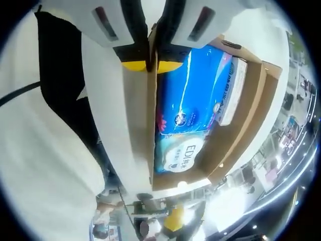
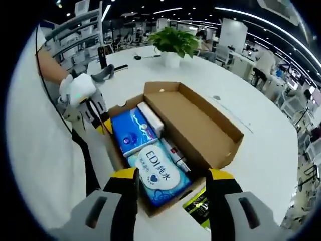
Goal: Operate the shoe box by opening the lid, removing the specified soft item, and placing it in the target area until the item is outside and the box remains undamaged.
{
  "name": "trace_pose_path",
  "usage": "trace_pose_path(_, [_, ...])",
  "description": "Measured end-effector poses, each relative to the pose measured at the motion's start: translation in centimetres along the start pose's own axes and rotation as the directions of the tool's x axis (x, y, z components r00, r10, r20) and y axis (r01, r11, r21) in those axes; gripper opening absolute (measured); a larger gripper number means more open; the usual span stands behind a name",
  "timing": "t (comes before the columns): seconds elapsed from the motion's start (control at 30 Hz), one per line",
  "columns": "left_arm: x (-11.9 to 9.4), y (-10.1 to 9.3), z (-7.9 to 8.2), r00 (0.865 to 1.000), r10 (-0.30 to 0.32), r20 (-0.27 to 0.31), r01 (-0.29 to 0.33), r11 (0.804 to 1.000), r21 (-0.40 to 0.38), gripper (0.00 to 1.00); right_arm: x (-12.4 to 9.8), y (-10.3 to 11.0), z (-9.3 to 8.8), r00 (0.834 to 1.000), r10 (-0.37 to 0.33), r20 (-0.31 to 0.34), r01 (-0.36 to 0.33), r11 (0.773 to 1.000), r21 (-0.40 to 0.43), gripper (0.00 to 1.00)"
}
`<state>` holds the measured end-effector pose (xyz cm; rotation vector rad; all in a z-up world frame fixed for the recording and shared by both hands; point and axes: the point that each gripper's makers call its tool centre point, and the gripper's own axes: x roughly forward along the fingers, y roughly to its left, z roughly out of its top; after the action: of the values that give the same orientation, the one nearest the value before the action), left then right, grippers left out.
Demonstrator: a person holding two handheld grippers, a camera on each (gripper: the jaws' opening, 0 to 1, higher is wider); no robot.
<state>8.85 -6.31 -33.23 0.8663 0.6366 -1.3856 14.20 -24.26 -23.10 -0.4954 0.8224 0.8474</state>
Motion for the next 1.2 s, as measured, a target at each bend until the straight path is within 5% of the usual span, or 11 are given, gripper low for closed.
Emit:
trace_pose_path(0.07, [0.0, 0.0, 0.0, 1.000, 0.000, -0.003, 0.000, 1.000, -0.007, 0.03, 0.9, 0.6, -0.7, 0.998, 0.032, -0.051, -0.036, 0.996, -0.078, 0.54])
trace_pose_path(0.2, [0.0, 0.0, -0.1, 1.000, 0.011, -0.003, -0.011, 1.000, -0.011, 0.04, 2.9, 0.8, -1.0, 0.995, 0.062, -0.082, -0.068, 0.995, -0.071, 0.51])
trace_pose_path(0.3, [0.0, 0.1, -0.1, 1.000, 0.014, -0.001, -0.014, 1.000, -0.012, 0.04, 4.1, 0.9, -1.8, 0.983, 0.070, -0.167, -0.099, 0.980, -0.175, 0.51])
trace_pose_path(0.43, [0.0, 0.1, -0.1, 1.000, -0.002, -0.005, 0.001, 1.000, -0.014, 0.03, 5.1, 2.1, -2.1, 0.970, 0.159, -0.185, -0.186, 0.972, -0.144, 0.51])
trace_pose_path(0.57, [0.1, 0.1, -0.1, 1.000, -0.010, -0.006, 0.010, 1.000, -0.002, 0.03, 5.8, 2.5, -1.3, 0.969, 0.159, -0.190, -0.197, 0.959, -0.203, 0.56])
trace_pose_path(0.83, [0.1, 0.1, -0.2, 1.000, -0.014, -0.011, 0.014, 1.000, -0.019, 0.03, 8.0, 3.2, -3.3, 0.929, 0.167, -0.332, -0.281, 0.900, -0.334, 0.61])
trace_pose_path(1.0, [0.2, 0.1, -0.3, 1.000, -0.003, -0.010, 0.003, 1.000, -0.024, 0.03, 8.7, 3.3, -3.5, 0.923, 0.189, -0.336, -0.294, 0.908, -0.297, 0.58])
trace_pose_path(1.2, [0.1, 0.1, -0.2, 1.000, -0.004, -0.011, 0.004, 0.999, -0.032, 0.03, 9.5, 3.3, -4.3, 0.914, 0.180, -0.364, -0.309, 0.890, -0.335, 0.59])
